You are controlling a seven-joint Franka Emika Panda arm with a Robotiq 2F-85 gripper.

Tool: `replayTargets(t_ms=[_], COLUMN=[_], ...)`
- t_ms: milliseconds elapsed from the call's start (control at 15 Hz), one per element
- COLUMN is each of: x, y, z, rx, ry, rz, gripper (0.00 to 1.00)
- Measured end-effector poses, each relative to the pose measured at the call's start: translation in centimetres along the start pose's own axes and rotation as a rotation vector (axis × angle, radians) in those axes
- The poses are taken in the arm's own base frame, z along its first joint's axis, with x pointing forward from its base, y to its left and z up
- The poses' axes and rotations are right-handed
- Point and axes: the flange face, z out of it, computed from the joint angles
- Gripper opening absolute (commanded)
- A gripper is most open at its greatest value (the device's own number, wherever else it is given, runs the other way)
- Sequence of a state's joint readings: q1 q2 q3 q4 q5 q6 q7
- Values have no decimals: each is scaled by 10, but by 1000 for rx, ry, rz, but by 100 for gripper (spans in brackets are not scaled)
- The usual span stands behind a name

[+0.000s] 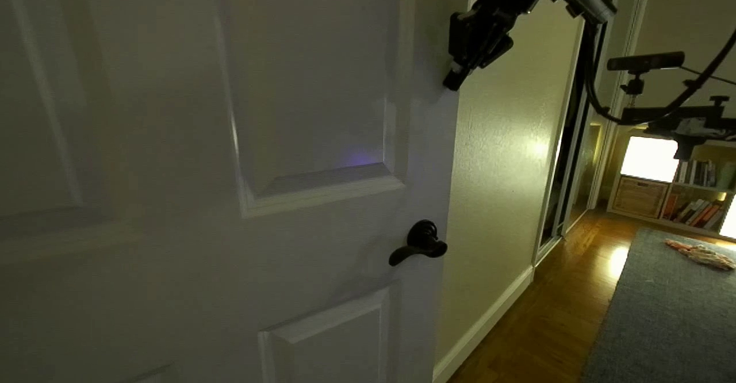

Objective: Close the door.

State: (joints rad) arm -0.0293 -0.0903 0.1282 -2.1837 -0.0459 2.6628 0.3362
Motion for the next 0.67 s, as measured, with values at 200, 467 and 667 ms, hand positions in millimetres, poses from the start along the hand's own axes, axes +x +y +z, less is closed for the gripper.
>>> replayTargets(t_ms=[200,467,667], x=[24,51,70], y=[3,4,3], z=[19,42,57], rx=[1,0,3], ry=[4,14,25], rz=[9,7,6], gripper=[4,4,4])
